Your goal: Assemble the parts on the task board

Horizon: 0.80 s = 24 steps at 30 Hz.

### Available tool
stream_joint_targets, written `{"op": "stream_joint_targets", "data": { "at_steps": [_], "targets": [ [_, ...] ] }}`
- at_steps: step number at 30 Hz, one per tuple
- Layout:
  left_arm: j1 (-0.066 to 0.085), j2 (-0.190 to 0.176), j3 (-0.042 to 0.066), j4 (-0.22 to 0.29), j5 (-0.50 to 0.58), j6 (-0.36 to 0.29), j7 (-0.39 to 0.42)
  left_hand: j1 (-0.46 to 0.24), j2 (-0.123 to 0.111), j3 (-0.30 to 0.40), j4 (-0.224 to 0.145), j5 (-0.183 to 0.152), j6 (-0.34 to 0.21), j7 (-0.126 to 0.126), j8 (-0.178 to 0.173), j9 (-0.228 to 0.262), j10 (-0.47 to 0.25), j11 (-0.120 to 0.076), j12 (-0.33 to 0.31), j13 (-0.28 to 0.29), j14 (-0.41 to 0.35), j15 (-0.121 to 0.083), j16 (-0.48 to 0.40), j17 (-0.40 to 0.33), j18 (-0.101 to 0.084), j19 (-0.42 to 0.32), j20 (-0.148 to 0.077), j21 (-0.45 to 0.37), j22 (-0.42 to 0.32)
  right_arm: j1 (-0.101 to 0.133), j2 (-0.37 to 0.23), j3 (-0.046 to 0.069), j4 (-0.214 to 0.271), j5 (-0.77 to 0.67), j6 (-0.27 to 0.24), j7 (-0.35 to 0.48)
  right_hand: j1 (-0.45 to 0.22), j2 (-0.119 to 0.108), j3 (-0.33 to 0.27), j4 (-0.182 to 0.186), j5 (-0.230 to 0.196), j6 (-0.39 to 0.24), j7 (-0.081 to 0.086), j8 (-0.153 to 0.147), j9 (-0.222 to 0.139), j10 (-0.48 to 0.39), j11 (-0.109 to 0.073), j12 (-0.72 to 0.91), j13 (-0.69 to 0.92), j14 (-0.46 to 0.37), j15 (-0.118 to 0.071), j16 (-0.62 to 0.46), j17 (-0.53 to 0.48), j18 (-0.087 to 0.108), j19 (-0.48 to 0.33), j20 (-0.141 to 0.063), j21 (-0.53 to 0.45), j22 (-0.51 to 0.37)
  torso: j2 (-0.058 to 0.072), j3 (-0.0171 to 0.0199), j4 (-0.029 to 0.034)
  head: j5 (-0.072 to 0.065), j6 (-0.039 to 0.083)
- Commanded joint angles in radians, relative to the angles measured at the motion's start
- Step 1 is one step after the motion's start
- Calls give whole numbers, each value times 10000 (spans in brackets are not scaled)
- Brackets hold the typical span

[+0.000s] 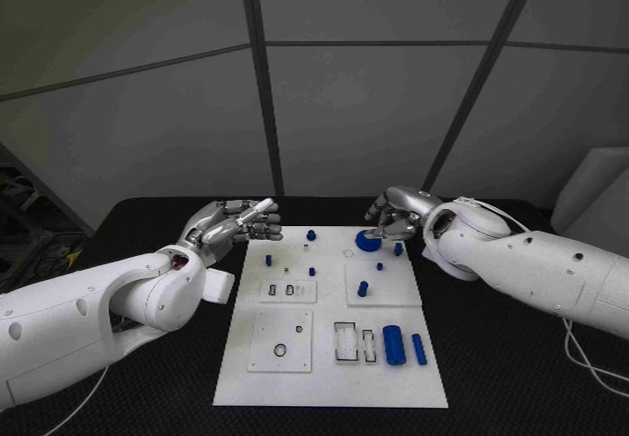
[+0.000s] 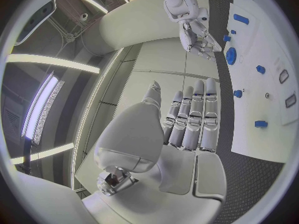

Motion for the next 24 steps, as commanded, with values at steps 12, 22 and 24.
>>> {"op": "stream_joint_targets", "data": {
  "at_steps": [12, 22, 24],
  "targets": [
    [109, -186, 11, -520, -51, 306, 179, 11, 102, -21, -61, -62, 79, 0, -33, -7, 94, 3, -64, -3, -19, 67, -44, -8, -128, 1, 60, -46, -9, 19, -302, 0, -154, 1282, 996, -1049, 1348, -169, -1985, 2062, 65, -275, -234, 0, 83, 544, -223, 8185, 8778, 430, -227, 1141, 1551, -332, 916, -313, 414, 2416, -12, 16, -56, -39, 14],
    [119, -183, 11, -698, -51, 394, 144, 26, 111, -27, -85, -61, 85, -1, -39, -8, 105, 1, -78, -3, -13, 66, -60, -7, -127, 3, 60, -52, -17, 14, 268, 0, -653, 604, 1217, -1298, 1665, -236, -2136, 2528, 54, -383, -142, -4, 114, 906, -173, 10191, 10837, 536, -168, 1626, 2427, -378, 1034, -224, 493, 2626, -17, 5, -54, -64, -120],
    [120, -172, 11, -710, -51, 407, 139, 26, 111, -27, -85, -61, 85, -1, -39, -8, 105, 1, -78, -3, -13, 66, -60, -7, -127, 3, 60, -52, -17, 12, 347, -1, -706, 546, 1234, -1321, 1692, -244, -2142, 2545, 64, -400, -138, -8, 114, 919, -167, 10271, 10921, 541, -162, 1653, 2478, -378, 1034, -221, 493, 2626, -17, 5, -59, -59, -133]
  ]
}}
